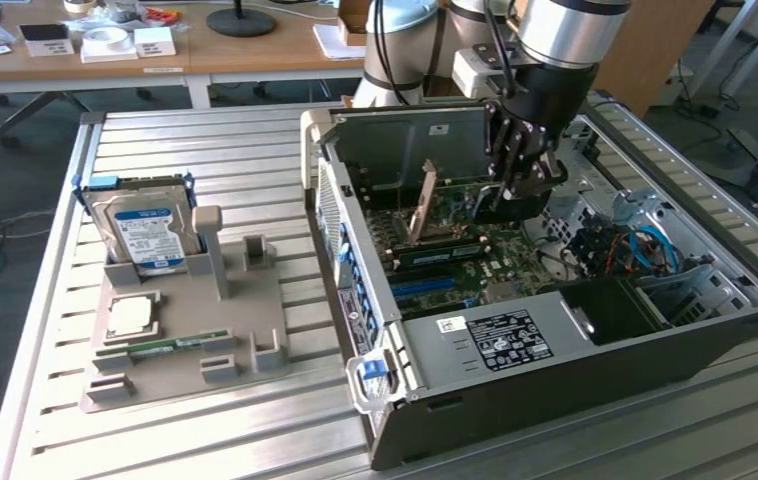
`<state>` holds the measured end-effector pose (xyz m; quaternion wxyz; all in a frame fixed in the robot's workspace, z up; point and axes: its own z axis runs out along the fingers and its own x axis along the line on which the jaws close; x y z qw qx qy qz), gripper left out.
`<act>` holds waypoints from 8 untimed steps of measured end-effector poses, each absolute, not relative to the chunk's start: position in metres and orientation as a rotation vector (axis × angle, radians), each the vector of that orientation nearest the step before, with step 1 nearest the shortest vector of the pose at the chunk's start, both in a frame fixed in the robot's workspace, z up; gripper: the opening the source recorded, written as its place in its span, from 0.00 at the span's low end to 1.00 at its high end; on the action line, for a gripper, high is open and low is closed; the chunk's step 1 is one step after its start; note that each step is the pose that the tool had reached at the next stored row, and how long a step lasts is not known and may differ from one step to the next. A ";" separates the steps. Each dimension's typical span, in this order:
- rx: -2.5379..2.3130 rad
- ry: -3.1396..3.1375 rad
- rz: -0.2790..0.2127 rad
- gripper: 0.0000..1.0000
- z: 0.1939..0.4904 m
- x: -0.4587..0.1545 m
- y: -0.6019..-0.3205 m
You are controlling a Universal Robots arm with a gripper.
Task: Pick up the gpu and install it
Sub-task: 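Insert the gpu into the slot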
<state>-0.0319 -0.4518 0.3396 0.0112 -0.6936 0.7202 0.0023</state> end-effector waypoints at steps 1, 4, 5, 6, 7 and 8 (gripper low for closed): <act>-2.164 2.247 0.007 0.27 0.340 -0.032 -0.452; -2.164 2.246 0.008 0.27 0.338 -0.032 -0.452; -2.164 2.247 0.007 0.27 0.337 -0.032 -0.452; -2.164 2.247 0.007 0.27 0.336 -0.032 -0.452; -2.164 2.247 0.007 0.27 0.336 -0.032 -0.452; -2.164 2.247 0.007 0.27 0.335 -0.032 -0.452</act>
